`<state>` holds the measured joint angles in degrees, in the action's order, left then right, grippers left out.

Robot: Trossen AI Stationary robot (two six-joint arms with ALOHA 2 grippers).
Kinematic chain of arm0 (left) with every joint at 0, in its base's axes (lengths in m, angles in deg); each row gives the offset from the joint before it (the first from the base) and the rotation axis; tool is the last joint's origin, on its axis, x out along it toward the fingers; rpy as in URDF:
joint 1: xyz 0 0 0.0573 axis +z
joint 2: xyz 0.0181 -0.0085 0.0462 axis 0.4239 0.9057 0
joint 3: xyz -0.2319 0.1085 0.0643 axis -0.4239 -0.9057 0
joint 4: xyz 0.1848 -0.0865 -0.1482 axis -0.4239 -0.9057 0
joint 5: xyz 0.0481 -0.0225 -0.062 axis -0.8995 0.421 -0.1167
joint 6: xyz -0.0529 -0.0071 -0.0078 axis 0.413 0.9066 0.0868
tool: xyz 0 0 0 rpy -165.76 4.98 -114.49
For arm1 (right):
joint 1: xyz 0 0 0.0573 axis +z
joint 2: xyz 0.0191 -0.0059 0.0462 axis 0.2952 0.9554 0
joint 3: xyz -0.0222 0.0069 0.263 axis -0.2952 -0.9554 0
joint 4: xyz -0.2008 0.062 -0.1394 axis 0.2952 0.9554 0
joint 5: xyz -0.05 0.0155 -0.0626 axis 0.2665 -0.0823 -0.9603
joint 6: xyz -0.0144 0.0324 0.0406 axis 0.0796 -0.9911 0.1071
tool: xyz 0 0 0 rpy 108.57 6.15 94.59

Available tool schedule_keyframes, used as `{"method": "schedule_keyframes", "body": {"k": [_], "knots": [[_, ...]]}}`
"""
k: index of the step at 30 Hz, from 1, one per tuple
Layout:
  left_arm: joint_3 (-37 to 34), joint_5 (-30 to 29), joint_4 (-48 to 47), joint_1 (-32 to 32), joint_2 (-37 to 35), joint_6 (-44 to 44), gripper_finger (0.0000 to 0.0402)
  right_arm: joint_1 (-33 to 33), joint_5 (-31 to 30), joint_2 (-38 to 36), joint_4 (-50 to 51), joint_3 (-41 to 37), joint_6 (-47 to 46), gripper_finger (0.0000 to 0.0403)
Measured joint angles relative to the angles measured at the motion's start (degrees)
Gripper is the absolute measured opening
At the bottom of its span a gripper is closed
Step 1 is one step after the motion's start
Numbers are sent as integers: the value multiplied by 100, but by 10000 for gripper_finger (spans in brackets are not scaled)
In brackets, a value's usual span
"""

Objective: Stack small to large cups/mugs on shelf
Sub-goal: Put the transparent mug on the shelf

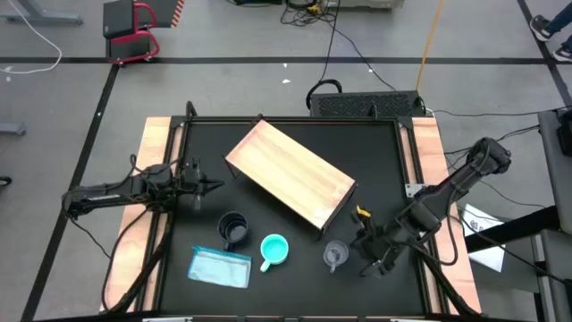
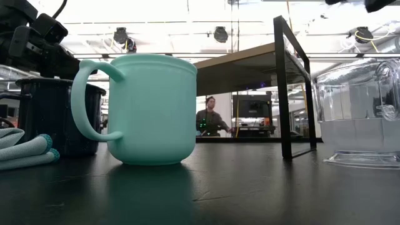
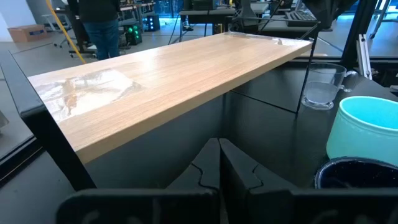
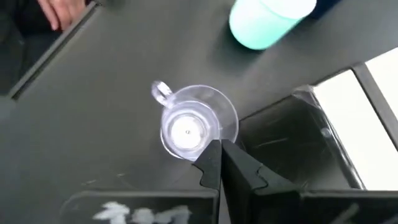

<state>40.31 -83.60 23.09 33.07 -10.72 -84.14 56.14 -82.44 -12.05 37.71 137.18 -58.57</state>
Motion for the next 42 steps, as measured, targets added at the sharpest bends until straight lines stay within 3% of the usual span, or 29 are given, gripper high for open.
{"method": "schedule_keyframes", "body": {"k": [10, 19, 32, 39, 42], "knots": [[1, 0, 0, 1, -1, 0, 3, 532, 2, 35, -400, -242, 2527, 0], [1, 0, 0, 1, 0, 0, 3, 424, 5, 37, -477, -332, 4086, 0], [1, 0, 0, 0, 0, 0, 3, 193, 20, 754, -1032, -339, 4766, 0], [1, 0, 0, 0, -1, 0, 3, 195, 29, 889, -1128, -337, 4216, 0], [-1, 0, 0, 1, 0, 0, 3, 133, 497, 745, -1185, -337, 3780, 4]]}}
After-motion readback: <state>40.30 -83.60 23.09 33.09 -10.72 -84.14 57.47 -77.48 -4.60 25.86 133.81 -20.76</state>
